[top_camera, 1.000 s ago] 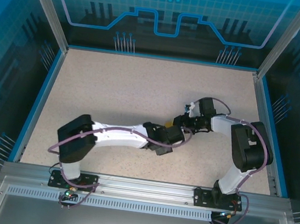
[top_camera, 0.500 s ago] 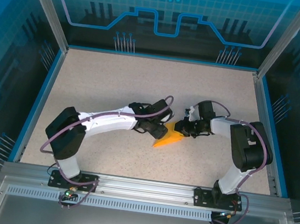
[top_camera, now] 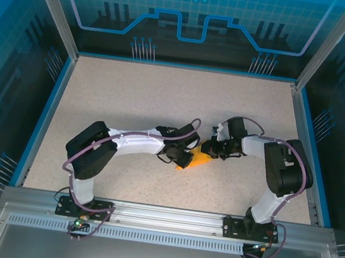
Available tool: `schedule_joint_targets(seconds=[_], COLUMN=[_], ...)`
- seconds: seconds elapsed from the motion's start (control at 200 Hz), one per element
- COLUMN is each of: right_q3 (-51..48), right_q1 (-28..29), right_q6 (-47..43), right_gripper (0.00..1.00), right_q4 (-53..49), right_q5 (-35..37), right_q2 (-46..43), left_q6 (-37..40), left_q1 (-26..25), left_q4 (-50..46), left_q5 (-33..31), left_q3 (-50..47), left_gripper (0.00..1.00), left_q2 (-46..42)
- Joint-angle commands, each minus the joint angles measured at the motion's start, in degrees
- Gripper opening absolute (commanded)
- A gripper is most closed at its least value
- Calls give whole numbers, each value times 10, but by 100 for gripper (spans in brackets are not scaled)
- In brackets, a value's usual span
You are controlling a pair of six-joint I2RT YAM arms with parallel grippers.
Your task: Fold a paper plane with a square sheet of paper (pick it up from the middle)
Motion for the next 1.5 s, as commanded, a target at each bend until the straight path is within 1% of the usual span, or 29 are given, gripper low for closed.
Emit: schedule_joint_targets(seconds=[0.0, 0.23, 0.5, 0.62, 0.725, 0.89, 1.045, 1.175, 1.496], right_q3=[-6, -12, -47, -72, -86, -106, -116, -115, -119], right_q1=[2, -1, 0, 14, 32, 46, 55, 59, 60], right_q6=[-8, 2, 36, 71, 94, 120, 135, 128, 96], right_gripper=[9, 10, 10, 8, 8, 8, 8, 8, 7], right_q4=[2, 0, -26, -17, -10, 25, 71, 75, 40], right_q5=[-9, -8, 4, 9, 28, 37, 36, 49, 92], right_q2=[-19, -51, -128, -154, -173, -161, -127, -104, -82], left_q6=[-8, -12, -17, -21, -24, -27, -33, -35, -51], left_q1=[-7, -13, -13, -14, -14, -14, -14, -14, -4], left_q4=[13, 30, 46, 55, 63, 72, 88, 88, 84], left_q5=[22, 33, 35, 38, 45, 46, 50, 48, 49], left_q3=[-2, -11, -27, -32, -35, -40, -50, -52, -54], left_gripper=[14, 12, 12, 11, 12, 11, 11, 12, 15], left_q2=[21, 38, 44, 44, 43, 37, 27, 19, -23])
